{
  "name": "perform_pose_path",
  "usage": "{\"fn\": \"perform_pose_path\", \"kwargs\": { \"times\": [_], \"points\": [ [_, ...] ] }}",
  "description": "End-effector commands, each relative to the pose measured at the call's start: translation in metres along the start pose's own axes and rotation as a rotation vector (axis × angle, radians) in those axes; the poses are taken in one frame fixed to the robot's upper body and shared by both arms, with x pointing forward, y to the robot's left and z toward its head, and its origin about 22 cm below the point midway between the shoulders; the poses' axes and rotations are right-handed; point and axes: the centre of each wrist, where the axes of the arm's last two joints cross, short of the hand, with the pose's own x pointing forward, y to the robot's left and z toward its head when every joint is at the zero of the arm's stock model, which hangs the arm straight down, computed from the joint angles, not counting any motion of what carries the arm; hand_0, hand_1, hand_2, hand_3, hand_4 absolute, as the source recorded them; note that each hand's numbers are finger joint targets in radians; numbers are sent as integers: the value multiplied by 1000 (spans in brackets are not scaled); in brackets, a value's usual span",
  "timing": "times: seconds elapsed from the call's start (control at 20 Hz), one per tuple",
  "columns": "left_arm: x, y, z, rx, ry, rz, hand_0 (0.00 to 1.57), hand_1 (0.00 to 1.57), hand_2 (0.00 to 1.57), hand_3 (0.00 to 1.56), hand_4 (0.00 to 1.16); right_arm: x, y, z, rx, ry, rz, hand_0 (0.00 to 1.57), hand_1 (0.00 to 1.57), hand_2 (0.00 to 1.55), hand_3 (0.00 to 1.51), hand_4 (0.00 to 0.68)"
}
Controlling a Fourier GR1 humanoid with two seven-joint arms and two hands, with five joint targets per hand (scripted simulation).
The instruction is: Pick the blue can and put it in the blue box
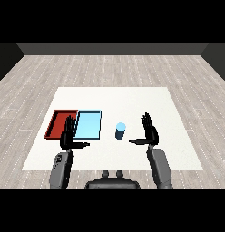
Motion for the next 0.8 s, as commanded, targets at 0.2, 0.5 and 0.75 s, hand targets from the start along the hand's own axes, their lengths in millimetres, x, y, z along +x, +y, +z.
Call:
{"fn": "perform_pose_path", "kwargs": {
  "times": [0.2,0.5,0.75],
  "points": [
    [0,-4,1,15,16,15,0,0,0,0,0,-14,-16,-19,-6,52,-71,0,0,0,0,0],
    [23,7,7,20,10,12,0,0,0,0,0,-44,3,-5,-25,111,-87,0,0,0,0,0],
    [-4,7,18,31,1,3,0,0,0,0,0,-46,26,-14,-36,139,-102,0,0,0,0,0]
  ]
}}
